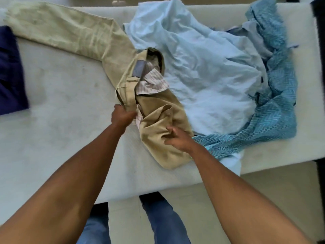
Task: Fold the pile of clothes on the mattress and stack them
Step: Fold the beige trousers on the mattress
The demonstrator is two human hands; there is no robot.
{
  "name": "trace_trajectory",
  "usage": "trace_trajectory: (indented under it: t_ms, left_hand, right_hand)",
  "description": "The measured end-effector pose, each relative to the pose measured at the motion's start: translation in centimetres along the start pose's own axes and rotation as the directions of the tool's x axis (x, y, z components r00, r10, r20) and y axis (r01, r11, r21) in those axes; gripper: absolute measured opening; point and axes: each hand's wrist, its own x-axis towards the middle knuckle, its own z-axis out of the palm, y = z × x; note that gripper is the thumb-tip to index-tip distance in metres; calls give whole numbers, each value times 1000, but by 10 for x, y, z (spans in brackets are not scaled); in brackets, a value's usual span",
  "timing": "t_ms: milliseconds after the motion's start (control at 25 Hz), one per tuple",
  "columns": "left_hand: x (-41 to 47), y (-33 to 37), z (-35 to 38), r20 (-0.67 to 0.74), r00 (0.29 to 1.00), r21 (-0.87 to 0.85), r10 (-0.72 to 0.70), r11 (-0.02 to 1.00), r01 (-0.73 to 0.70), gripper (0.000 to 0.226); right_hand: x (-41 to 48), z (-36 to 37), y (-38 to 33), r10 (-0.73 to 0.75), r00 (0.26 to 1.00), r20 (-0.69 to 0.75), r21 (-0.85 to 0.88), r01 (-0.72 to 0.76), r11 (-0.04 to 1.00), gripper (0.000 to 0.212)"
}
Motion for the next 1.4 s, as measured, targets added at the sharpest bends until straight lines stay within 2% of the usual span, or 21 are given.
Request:
trace_trajectory:
  t_ms: [40, 120, 200, 280, 400, 520, 640, 800, 920, 1040, 1120, 1200, 1280, 1320, 1400]
  left_hand:
    - [2, 2, 2, -15, 999, 30, 29, 999, -29, 67]
    - [-14, 14, -1, -23, 997, -65, 67, 996, -69, 47]
    - [-39, 30, -11, -13, 994, -178, 108, 978, -108, 27]
    - [-59, 38, -26, -22, 986, -239, 166, 957, -166, 11]
    - [-91, 53, -58, -86, 972, -289, 218, 928, -234, 11]
    - [-133, 73, -95, -107, 948, -324, 299, 891, -317, 22]
    - [-191, 83, -132, -130, 917, -361, 377, 843, -398, 18]
    - [-273, 75, -171, -214, 864, -434, 457, 748, -503, 11]
    - [-358, 68, -189, -218, 789, -463, 574, 651, -602, 13]
    - [-468, 49, -209, -243, 694, -509, 678, 520, -686, 17]
    - [-535, 44, -222, -252, 632, -550, 733, 429, -717, 19]
    - [-593, 39, -234, -273, 604, -593, 749, 364, -719, 20]
    - [-642, 37, -243, -296, 570, -639, 767, 285, -715, 19]
    - [-664, 37, -244, -307, 547, -635, 779, 260, -727, 17]
    - [-702, 40, -241, -339, 516, -613, 787, 231, -756, 10]
  right_hand:
    - [0, -1, 6, 0, 1000, -8, 86, 1, 996, 77]
    - [-9, -5, 11, -2, 996, -85, 245, 23, 969, 62]
    - [-22, -16, 9, 44, 967, -251, 454, 78, 888, 44]
    - [-40, -35, 0, 121, 912, -392, 577, 142, 804, 27]
    - [-69, -69, -23, 190, 848, -496, 650, 217, 728, 14]
    - [-104, -112, -48, 227, 776, -588, 661, 300, 688, 21]
    - [-148, -148, -69, 159, 731, -663, 612, 408, 678, 25]
    - [-227, -158, -89, -42, 693, -720, 423, 486, 765, 14]
    - [-290, -130, -85, -250, 691, -678, 223, 517, 827, 16]
    - [-365, -88, -76, -425, 686, -591, 58, 562, 825, 17]
    - [-410, -75, -74, -536, 654, -534, -50, 609, 792, 23]
    - [-457, -68, -77, -619, 615, -488, -112, 660, 743, 25]
    - [-504, -64, -87, -681, 580, -446, -116, 717, 687, 16]
    - [-528, -62, -93, -713, 543, -443, -100, 761, 641, 11]
    - [-573, -55, -107, -755, 406, -515, -34, 870, 492, 17]
